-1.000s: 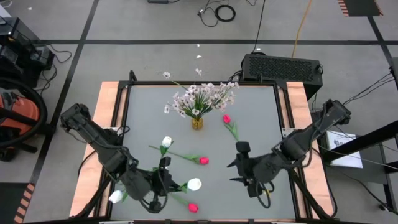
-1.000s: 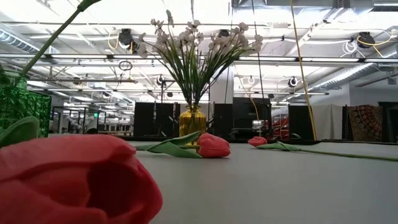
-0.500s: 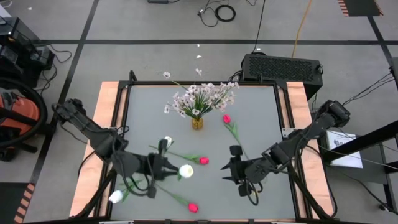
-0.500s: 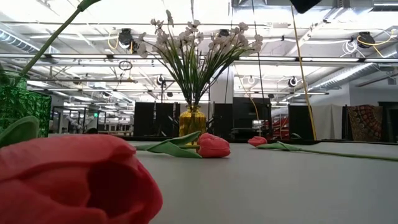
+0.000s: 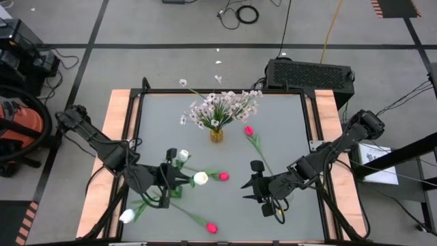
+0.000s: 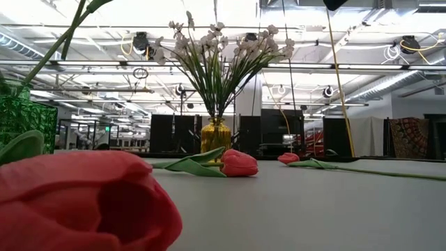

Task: Sort flowers into vase by color
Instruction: Put the white flower into the green vase

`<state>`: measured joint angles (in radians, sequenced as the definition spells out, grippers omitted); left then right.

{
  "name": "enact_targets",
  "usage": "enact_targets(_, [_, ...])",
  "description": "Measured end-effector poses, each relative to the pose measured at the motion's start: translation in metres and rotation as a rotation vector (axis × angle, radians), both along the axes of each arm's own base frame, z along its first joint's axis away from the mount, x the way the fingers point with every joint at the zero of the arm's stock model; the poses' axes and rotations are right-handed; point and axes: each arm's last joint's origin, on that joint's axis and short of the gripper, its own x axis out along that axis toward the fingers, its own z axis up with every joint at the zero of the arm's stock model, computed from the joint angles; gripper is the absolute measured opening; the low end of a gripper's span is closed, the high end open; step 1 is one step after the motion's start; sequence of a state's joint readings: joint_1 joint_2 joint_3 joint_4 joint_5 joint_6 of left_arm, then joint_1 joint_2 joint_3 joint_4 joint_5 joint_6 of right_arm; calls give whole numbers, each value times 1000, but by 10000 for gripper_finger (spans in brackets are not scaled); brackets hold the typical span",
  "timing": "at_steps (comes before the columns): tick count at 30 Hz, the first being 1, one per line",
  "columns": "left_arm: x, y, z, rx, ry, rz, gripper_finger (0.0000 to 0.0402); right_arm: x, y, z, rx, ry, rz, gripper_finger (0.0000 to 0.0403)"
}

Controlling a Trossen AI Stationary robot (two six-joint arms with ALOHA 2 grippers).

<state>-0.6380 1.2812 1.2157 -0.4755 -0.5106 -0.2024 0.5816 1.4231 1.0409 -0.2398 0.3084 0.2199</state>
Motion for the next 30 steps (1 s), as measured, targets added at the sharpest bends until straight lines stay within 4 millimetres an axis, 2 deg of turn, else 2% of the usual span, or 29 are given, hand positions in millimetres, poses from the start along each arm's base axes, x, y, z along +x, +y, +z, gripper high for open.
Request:
enact_targets(6, [-2, -2, -4, -44, 7, 14, 9, 0, 0, 0, 4, 0, -2, 136])
enact_targets(13, [-10, -16, -8, -82, -20, -19, 9, 0, 0, 0, 7, 0, -4, 137])
enact_targets(23, [-21, -28, -9, -44, -33, -10, 9, 0, 0, 0, 6, -2, -3, 137])
enact_targets(30, [-18, -32, -16, -20, -17, 20, 9, 0, 0, 0, 7, -2, -4, 137])
